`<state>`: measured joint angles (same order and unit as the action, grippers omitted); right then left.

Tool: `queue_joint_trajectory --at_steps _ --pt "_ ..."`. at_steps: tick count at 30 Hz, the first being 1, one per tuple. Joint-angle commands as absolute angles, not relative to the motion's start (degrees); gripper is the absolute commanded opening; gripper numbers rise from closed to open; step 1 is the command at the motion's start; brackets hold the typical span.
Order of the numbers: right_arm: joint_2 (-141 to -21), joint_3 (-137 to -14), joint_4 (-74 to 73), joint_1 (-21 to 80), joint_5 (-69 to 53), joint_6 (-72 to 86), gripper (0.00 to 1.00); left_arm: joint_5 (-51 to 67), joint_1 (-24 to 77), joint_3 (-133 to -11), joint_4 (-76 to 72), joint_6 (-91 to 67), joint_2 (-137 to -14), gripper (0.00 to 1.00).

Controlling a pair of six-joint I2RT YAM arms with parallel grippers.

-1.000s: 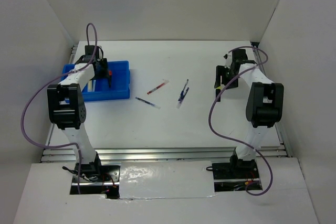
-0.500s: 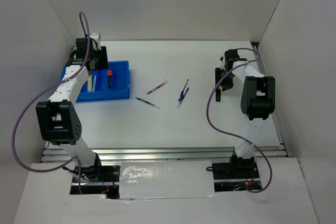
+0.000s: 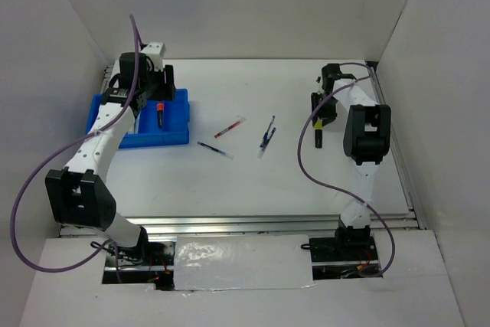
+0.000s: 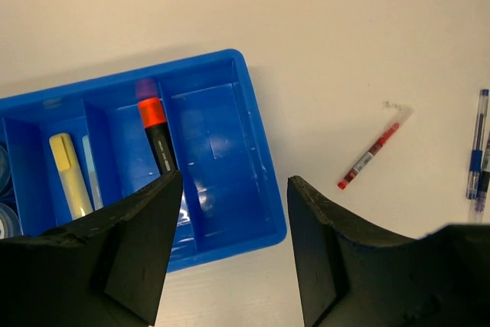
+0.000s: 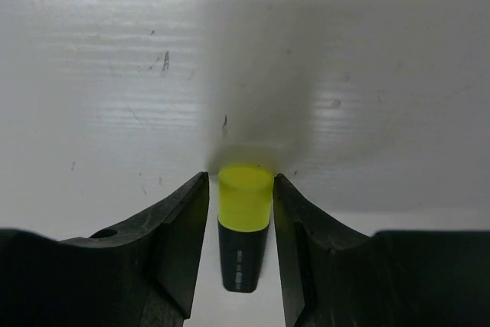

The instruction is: Sort the stationery into containers

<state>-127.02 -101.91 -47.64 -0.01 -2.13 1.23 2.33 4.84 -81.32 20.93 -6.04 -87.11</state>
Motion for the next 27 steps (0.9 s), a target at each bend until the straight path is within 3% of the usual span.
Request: queue_joint_trajectory --at_steps 1,10,19,22,25,27 --pt "-127.2 -103.8 -52.0 2.2 -0.2 -1.0 0.46 2.6 6.0 -82.4 22.5 -6.2 -86.0 0.69" --pt "-127.8 -102.9 -56.1 2.4 -3.7 -0.1 0.52 1.4 6.8 -83.4 24.3 -6.2 -85.9 0.7" --pt "-126.6 -101.0 -56.0 5.3 -0.2 -2.6 0.48 1.4 6.9 -83.1 24.7 -6.8 -86.3 0.7" --pt "-126.6 -101.1 -56.1 5.9 -0.2 -3.3 0.4 1.6 6.9 -82.8 24.8 -6.9 -86.6 0.7" --pt "-126.6 -101.5 -56.0 5.6 -0.2 -3.9 0.24 4.2 6.7 -82.0 24.7 -7.6 -86.2 0.7" --pt "-125.8 -99.8 -55.3 5.5 -2.7 -5.3 0.12 12.3 5.2 -78.8 23.2 -9.1 -84.3 0.7"
